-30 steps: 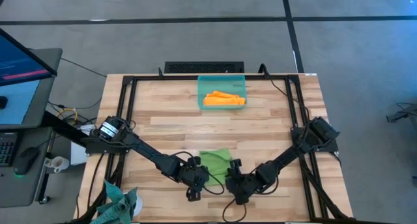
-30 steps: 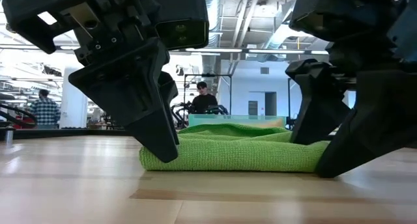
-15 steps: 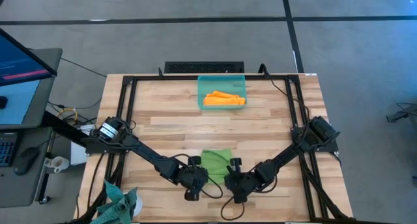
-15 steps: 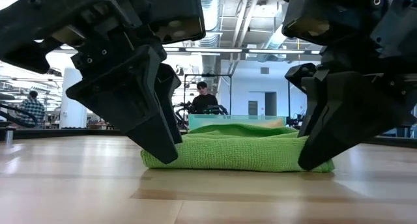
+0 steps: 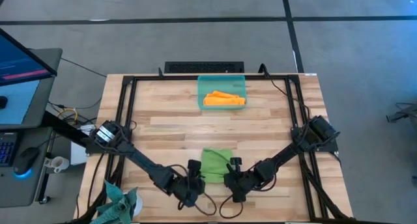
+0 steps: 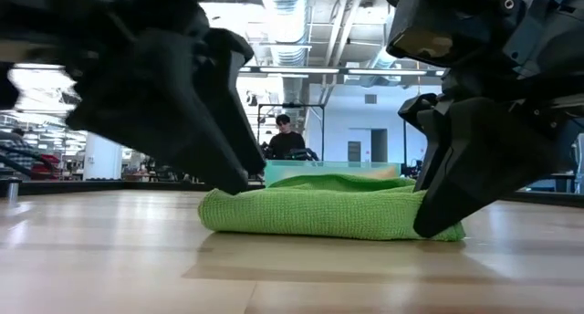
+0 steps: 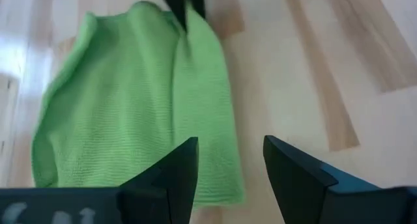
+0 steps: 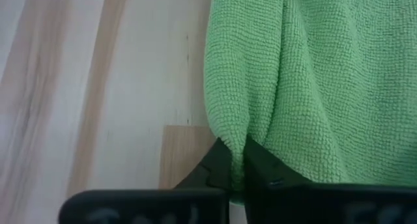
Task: Roll microfiber towels into tight, uniform cylinder then place into a basket
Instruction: Roll the green microfiber towel
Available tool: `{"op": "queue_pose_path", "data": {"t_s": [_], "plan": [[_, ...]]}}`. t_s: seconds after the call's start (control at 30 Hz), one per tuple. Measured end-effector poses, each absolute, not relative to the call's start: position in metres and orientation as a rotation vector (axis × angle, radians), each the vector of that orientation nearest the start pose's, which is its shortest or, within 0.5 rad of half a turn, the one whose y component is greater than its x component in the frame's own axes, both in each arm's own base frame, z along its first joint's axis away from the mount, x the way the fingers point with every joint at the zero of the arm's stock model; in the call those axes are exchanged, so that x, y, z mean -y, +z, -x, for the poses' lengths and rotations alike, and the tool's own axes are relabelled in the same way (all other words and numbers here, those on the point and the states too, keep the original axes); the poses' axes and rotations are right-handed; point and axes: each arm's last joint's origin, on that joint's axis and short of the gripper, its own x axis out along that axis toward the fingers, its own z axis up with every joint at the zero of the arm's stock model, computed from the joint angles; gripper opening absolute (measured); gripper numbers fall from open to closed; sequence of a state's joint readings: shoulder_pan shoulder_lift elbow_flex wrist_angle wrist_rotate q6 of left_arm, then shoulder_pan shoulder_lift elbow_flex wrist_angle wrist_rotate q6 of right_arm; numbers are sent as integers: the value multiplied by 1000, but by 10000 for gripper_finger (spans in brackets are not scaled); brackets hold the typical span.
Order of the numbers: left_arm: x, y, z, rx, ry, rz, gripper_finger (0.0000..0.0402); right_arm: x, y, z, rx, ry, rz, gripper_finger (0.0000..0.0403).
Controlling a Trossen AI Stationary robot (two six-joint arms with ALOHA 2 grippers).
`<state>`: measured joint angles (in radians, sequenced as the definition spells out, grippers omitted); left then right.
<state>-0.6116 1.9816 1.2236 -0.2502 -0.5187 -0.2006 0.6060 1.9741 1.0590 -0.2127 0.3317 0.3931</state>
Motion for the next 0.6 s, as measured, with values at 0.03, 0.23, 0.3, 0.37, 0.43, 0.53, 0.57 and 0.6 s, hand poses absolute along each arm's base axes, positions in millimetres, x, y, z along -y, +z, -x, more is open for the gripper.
{"op": "queue_pose_path", "data": {"t_s": [0.03,0.23,0.3,0.37,0.43,0.53,0.57,0.6], "plan": [[216,142,-330,-848,-6,-364,167,-198,103,-303,-1025,43,152,29],[213,142,-331,-840,33,-391,167,-195,103,-306,-1016,50,127,30],[211,142,-333,-845,29,-385,167,-195,103,-307,-1015,54,121,37],[209,142,-334,-856,12,-372,167,-195,103,-307,-1013,53,122,39],[209,138,-336,-861,6,-367,167,-195,103,-307,-1012,53,122,38],[208,126,-337,-891,5,-385,167,-195,103,-307,-1010,51,121,30],[208,121,-339,-889,11,-383,167,-195,103,-308,-1007,51,117,28],[208,118,-339,-893,26,-386,167,-195,103,-309,-1002,53,112,26]]}}
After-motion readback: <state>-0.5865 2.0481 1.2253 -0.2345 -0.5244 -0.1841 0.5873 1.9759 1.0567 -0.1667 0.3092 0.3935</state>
